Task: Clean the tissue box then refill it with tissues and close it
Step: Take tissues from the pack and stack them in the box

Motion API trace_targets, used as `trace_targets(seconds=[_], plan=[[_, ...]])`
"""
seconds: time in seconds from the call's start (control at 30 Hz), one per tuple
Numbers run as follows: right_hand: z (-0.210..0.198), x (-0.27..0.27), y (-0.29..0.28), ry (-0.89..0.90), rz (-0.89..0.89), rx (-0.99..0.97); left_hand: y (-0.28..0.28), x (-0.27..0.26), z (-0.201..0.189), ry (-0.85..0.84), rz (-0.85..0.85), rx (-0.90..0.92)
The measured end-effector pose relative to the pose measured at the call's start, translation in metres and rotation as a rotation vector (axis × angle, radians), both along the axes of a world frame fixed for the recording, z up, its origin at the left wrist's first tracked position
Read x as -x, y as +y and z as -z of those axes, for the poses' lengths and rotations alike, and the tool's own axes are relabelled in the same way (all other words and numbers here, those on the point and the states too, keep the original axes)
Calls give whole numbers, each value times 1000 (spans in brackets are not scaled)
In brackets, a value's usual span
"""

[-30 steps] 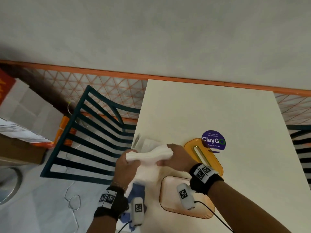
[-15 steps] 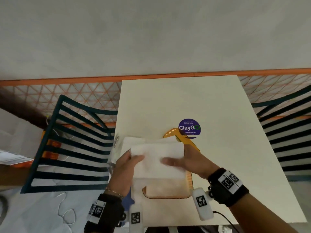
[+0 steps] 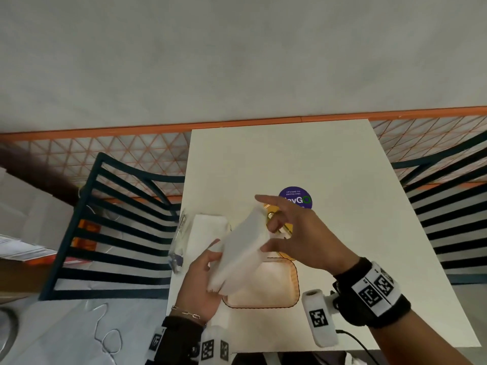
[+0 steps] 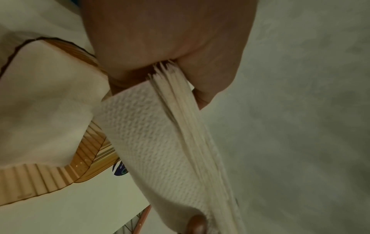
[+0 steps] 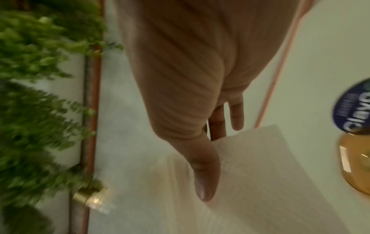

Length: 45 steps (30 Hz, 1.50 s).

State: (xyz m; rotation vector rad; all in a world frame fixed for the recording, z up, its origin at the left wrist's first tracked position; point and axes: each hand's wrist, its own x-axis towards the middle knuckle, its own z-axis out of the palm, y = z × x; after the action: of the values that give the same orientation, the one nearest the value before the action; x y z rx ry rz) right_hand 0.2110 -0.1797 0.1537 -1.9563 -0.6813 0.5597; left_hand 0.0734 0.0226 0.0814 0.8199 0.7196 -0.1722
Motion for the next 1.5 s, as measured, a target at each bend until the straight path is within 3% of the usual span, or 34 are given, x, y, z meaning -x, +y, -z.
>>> trace_targets(seconds=[0.1, 0.17, 0.2, 0.3, 0.4, 0.53, 0.63, 0.8, 0.93, 1.1, 1.23, 1.3, 1.4, 1.5], plan=[[-9, -2, 10, -282, -93, 49, 5, 2, 8, 94, 6, 103], [-9, -6, 18, -483, -168, 104, 2, 10, 4, 48, -36, -13], [-7, -8, 22, -566, -205, 124, 1, 12, -1, 14, 27, -67], [-2, -17, 34, -652, -233, 132, 3, 10, -14, 56, 35, -9], [-5, -22, 47, -509, -292, 142, 14, 16, -16, 63, 22, -54], [-10, -23, 65, -32, -373, 167, 29, 28, -15, 100, -19, 1], [-4, -24, 78, 79, -371, 150, 41, 32, -17, 135, 28, -14], [13, -22, 93, 330, -181, 40, 56, 44, -14, 97, 81, 141], [35, -19, 103, 515, -54, -18, 50, 40, -1, 52, -96, -86], [64, -19, 114, 575, 37, 33, 56, 33, 23, 49, -203, -108], [81, -22, 117, 574, -65, 110, 67, 25, 34, 119, -270, -230], [88, -23, 119, 535, -128, 137, 75, 20, 35, 102, -228, -411], [99, -25, 127, 453, -64, 81, 89, 7, 34, 89, -156, -758], [116, -28, 139, 382, 35, -14, 99, -11, 36, 74, -140, -904]])
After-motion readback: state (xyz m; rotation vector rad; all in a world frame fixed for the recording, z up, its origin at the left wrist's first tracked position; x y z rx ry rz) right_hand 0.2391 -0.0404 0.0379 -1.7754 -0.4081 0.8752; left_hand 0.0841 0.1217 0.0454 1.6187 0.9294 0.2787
